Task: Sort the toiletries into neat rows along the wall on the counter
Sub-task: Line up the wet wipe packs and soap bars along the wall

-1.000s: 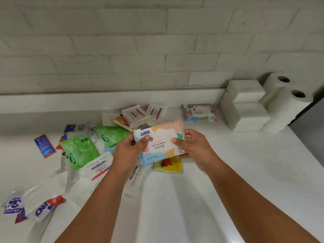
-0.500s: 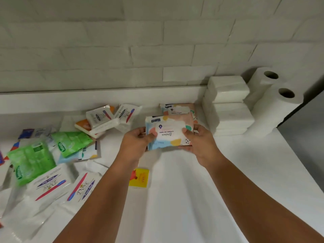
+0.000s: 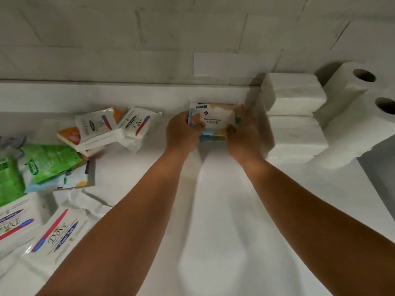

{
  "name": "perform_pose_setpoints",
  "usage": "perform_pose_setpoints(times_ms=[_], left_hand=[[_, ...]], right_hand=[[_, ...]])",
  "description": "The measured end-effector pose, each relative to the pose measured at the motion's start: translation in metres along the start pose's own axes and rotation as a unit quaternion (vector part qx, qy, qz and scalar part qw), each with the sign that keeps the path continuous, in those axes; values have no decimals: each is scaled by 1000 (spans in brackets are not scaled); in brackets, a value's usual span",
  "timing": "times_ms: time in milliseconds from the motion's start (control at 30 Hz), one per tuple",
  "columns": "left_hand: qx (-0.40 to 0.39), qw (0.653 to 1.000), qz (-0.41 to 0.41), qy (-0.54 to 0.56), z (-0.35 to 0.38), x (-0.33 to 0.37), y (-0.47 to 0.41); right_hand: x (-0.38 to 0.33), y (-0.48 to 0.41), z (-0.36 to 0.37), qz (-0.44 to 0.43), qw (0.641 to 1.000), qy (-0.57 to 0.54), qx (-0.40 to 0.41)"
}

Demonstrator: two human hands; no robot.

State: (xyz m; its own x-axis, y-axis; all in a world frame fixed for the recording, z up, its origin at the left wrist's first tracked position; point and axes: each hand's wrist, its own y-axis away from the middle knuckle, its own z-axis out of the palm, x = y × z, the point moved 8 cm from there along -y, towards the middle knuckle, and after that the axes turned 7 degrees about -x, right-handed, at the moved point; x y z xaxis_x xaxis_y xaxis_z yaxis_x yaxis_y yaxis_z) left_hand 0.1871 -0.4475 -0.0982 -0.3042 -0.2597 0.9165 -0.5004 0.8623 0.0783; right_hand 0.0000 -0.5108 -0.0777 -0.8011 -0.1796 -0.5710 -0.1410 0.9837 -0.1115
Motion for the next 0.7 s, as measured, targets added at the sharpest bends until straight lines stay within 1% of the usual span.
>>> perform_pose_setpoints(times_ms=[67,133,200,267,333,533,633,700], left_hand=[[1,999,6,-48,5,-4,-5],[6,996,1,-87,10,-13,-7],[30,993,-2,-112,11,-28,-14],[41,992,-4,-118,12,-30,-13],[18,993,-6,-118,16,-20,-8],[-13,994,-2,-111,18,-7,-4],[-30,994,-12,-102,12,-6,1],[-29,995,-18,-89,4,-3,5]], right_hand=[[5,-9,23,-4,999,-19,-45],[5,-11,31,-3,998,-27,-60],[-1,-10,34,-6,994,-69,-83],[2,-15,36,-2,991,-97,-95],[8,-19,40,9,989,-111,-101],[14,-24,47,16,986,-112,-120],[6,-27,48,-8,990,-81,-119],[0,-26,47,-15,993,-34,-113]])
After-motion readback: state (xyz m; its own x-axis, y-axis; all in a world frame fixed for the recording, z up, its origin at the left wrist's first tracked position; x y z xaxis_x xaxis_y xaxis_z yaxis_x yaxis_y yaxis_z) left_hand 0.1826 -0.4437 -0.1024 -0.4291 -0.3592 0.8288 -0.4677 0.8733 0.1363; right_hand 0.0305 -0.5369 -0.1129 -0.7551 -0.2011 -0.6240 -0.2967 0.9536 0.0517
